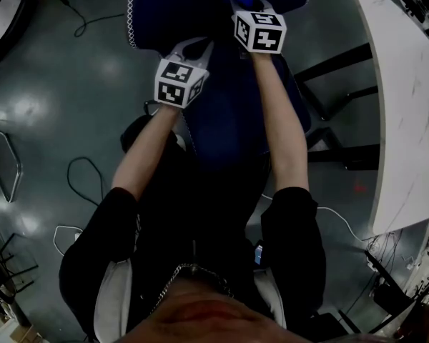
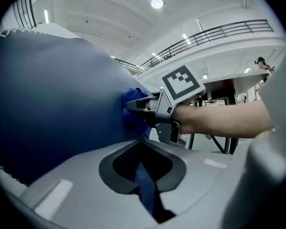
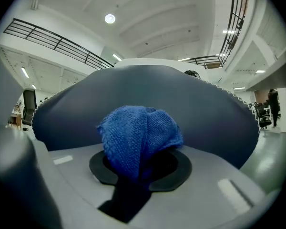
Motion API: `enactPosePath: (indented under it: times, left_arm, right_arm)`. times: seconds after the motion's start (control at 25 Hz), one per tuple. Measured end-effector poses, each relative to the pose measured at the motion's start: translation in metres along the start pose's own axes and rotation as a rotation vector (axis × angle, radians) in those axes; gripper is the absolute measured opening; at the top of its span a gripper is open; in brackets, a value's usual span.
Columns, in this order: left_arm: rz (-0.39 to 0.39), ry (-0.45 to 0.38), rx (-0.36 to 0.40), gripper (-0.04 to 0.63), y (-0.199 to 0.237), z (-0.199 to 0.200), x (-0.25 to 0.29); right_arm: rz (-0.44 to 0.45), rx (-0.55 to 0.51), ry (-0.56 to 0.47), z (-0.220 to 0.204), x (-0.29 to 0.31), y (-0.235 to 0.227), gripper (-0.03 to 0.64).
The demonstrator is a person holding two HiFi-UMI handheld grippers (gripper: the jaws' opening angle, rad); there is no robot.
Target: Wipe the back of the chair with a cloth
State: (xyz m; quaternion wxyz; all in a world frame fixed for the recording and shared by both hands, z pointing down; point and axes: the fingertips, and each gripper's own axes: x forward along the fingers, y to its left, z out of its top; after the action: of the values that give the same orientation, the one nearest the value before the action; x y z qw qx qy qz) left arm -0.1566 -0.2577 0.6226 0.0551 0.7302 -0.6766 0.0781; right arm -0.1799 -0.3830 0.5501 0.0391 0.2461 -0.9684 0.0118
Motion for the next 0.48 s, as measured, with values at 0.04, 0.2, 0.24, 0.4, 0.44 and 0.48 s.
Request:
enactPosePath:
  times: [0.04, 0.2, 0.24, 0.4, 0.44, 0.48]
  left_arm:
    - [0.001, 0.001, -0.001, 0.011, 0.0, 0.0, 0.0]
    - [0.003, -0.001, 0.0, 0.011, -0.001, 0.0, 0.0]
    - [0.004, -0.002, -0.001, 0.011, -0.001, 0.0, 0.001]
    - [0.008, -0.004, -0.006, 0.011, -0.001, 0.001, 0.002]
    - [0.009, -0.004, -0.006, 0.011, -0.001, 0.001, 0.003]
    - [0.01, -0.003, -0.007, 0.011, -0.001, 0.001, 0.003]
  right_arm:
    - [-0.001, 0.002, 0.006, -0.004, -0.001, 0.0, 0.11]
    - [0.004, 0.003, 0.043, -0.027, -0.003, 0.003, 0.11]
    - [0.005, 0.004, 0.055, -0.034, -0.004, 0.004, 0.11]
    - [0.013, 0.016, 0.117, -0.065, -0.006, 0.007, 0.11]
    - [0.017, 0.019, 0.134, -0.073, -0.006, 0.008, 0.11]
    - [0.02, 0.021, 0.151, -0.081, -0.006, 0.009, 0.11]
